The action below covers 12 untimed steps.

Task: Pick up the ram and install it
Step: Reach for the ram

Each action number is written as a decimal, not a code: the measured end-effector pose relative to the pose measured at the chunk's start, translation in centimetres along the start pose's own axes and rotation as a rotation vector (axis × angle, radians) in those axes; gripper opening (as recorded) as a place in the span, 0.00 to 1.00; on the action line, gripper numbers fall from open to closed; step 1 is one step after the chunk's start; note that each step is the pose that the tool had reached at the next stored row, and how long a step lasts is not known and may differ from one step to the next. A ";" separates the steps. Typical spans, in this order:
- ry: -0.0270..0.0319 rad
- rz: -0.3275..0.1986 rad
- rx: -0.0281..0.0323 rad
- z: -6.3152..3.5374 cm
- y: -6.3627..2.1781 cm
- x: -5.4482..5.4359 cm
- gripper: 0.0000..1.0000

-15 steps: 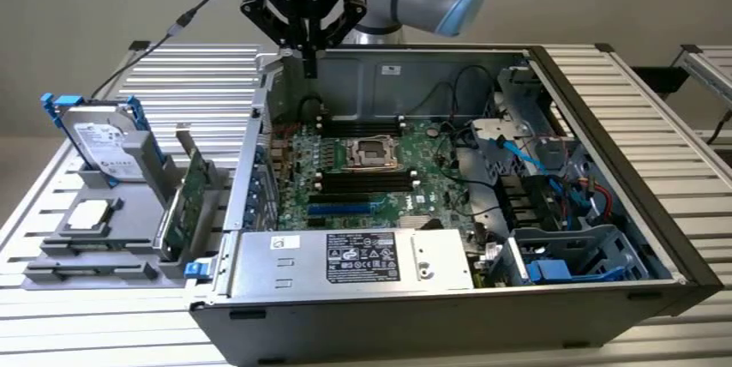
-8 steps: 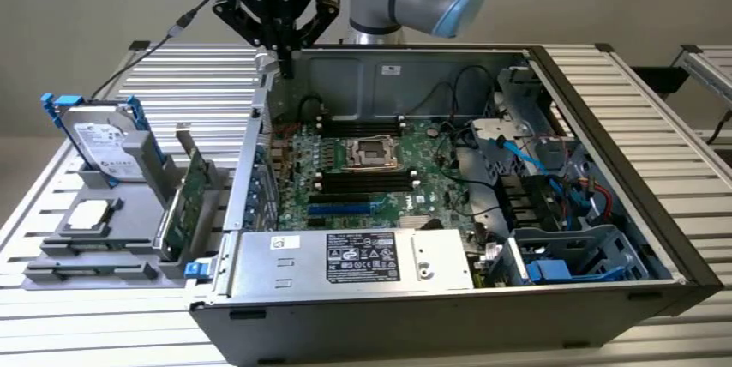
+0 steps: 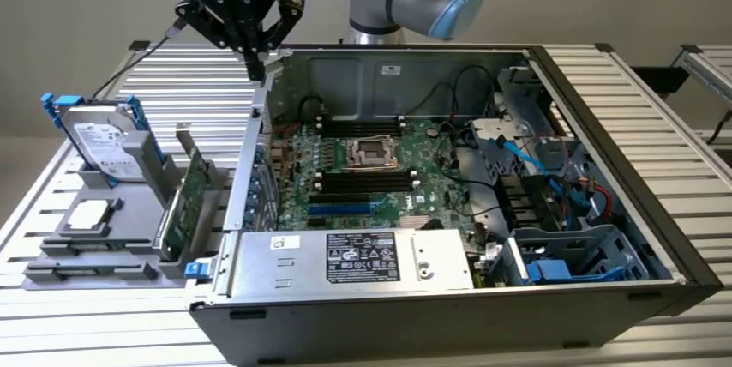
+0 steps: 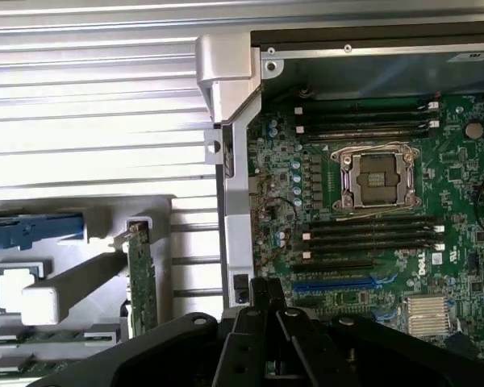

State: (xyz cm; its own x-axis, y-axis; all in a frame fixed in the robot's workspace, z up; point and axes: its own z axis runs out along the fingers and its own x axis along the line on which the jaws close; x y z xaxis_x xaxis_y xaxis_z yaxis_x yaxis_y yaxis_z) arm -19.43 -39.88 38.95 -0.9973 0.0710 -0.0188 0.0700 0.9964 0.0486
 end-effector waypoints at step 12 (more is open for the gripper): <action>0.0008 0.000 0.0001 0.55 -0.48 5.5 0.11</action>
State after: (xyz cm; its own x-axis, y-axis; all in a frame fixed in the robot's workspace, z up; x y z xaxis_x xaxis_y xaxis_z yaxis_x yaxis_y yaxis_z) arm -24.91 -39.95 38.27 -0.9973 0.0708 -0.0180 0.0699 0.9964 0.0485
